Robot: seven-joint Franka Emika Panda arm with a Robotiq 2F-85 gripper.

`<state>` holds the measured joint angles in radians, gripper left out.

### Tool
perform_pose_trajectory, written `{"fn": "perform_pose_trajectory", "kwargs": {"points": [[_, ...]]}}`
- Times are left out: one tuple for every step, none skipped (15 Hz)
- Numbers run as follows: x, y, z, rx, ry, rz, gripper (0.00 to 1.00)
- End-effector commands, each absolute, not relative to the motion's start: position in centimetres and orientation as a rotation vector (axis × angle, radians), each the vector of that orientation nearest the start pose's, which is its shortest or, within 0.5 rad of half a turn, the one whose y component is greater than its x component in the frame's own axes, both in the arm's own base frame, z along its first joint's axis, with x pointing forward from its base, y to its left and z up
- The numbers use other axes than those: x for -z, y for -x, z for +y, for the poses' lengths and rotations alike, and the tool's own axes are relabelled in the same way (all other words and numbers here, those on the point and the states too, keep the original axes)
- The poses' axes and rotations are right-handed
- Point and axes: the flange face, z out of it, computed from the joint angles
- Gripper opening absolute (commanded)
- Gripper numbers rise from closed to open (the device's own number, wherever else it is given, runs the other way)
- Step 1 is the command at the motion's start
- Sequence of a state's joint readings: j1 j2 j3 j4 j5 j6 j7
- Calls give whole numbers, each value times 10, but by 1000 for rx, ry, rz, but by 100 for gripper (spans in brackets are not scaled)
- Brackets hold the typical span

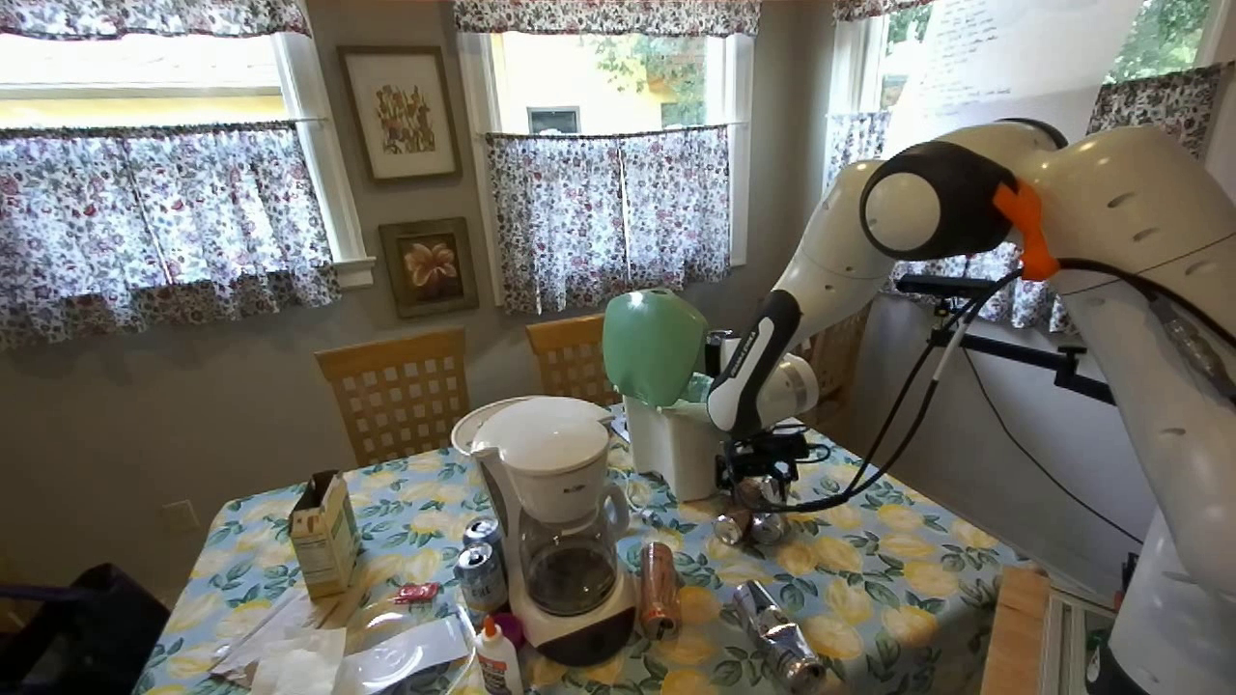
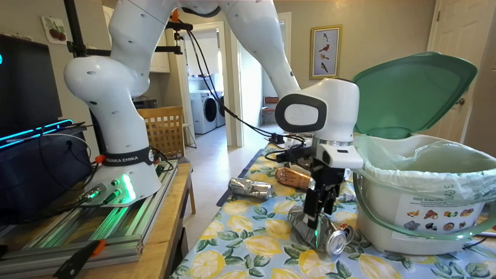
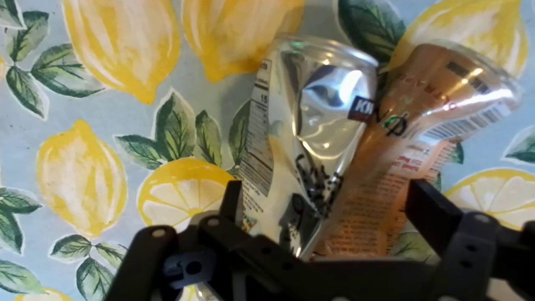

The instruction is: Throw two cans into the bin

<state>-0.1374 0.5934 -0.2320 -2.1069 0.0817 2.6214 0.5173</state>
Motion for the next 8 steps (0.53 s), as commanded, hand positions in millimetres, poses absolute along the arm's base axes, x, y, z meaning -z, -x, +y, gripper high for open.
{"fn": "perform_pose_trajectory", "kwargs": {"points": [[-119, -537, -208, -76, 2884, 1467, 100], [-117, -537, -207, -81, 2890, 1464, 100], [-115, -538, -207, -84, 2892, 1464, 100], [-113, -539, -206, -86, 2896, 1465, 100], [-112, -539, -205, -88, 2899, 1464, 100], [-110, -540, -204, -88, 2902, 1466, 100], [-107, -540, -204, -89, 2904, 1467, 100], [-106, -541, -203, -90, 2906, 1469, 100]]}}
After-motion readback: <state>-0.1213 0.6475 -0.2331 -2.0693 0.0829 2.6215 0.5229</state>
